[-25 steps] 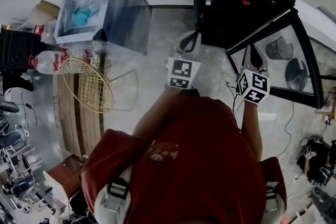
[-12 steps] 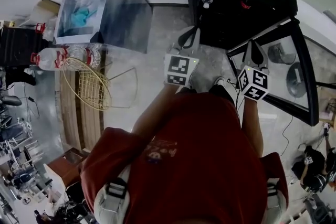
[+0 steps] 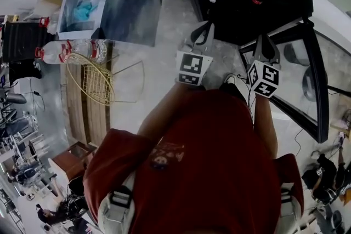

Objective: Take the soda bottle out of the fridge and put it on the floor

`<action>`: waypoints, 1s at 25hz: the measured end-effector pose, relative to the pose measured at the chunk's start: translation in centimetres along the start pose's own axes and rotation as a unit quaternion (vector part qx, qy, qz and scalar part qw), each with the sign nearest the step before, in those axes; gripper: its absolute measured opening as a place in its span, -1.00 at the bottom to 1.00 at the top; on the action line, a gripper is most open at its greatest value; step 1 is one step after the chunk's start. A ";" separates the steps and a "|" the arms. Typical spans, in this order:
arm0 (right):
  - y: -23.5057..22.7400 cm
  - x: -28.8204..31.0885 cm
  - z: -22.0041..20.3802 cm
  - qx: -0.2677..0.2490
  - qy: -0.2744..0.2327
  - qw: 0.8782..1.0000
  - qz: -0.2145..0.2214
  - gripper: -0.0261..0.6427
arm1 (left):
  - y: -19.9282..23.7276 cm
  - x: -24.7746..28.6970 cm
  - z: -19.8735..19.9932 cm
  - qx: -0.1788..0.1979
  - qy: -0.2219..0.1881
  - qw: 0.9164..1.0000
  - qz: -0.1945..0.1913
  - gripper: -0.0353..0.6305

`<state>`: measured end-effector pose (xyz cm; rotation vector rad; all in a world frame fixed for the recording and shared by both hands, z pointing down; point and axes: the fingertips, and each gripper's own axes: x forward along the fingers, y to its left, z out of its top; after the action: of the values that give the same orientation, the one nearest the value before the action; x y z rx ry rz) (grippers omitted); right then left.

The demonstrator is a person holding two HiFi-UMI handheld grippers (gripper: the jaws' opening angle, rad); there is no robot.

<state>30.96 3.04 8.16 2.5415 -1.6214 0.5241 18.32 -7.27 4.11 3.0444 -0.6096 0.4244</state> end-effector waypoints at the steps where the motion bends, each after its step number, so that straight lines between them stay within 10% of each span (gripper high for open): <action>1: 0.1 0.3 0.0 -0.002 -0.001 1.000 0.001 -0.93 | 0.0 0.1 -0.1 0.000 0.000 1.000 0.001 -0.89; 25: -0.6 3.7 -3.7 0.003 -0.007 1.000 -0.018 -0.93 | -0.7 1.7 -3.6 -0.008 -0.007 1.000 0.002 -0.89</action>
<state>31.99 0.98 12.94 2.5795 -1.5775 0.5096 19.13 -7.05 8.10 3.0349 -0.6178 0.3970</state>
